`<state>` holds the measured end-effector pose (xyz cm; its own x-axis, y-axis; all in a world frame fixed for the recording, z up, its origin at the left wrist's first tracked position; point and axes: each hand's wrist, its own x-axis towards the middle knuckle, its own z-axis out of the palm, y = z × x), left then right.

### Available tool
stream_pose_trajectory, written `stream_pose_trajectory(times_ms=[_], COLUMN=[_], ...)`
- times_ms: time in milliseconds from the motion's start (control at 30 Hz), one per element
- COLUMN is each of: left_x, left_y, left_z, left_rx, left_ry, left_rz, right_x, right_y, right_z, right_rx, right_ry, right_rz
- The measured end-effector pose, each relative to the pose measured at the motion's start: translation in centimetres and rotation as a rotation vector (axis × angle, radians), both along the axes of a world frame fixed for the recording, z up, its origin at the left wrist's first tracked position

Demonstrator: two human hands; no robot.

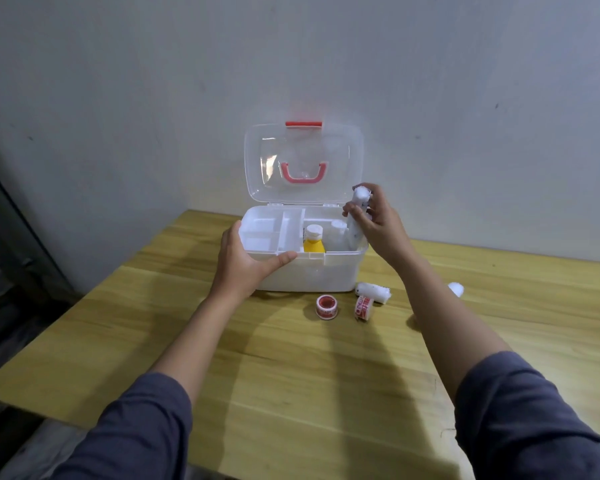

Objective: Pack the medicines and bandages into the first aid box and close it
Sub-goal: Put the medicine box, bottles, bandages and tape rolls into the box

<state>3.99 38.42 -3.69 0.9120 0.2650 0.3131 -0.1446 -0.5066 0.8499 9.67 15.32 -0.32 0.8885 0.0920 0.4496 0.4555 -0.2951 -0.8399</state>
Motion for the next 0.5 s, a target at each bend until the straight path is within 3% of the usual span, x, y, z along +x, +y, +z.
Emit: stream_pose_trajectory(times_ms=[133,367,500], left_x=[-0.12,0.11,0.10], left_y=[-0.10,-0.08,-0.05], left_z=[0.11,0.02,-0.02], left_rx=[-0.002,-0.003,-0.004], left_ry=[-0.005,0.009,0.026], left_rz=[0.000,0.006,0.002], right_x=[-0.15,-0.94,-1.04], right_y=[-0.33,-0.67,-1.03], right_z=[-0.08,0.16,0.63], right_rx=[-0.025,-0.027,-0.161], right_ry=[0.089,0.086,0.113], right_rz=[-0.032,-0.095,-0.085])
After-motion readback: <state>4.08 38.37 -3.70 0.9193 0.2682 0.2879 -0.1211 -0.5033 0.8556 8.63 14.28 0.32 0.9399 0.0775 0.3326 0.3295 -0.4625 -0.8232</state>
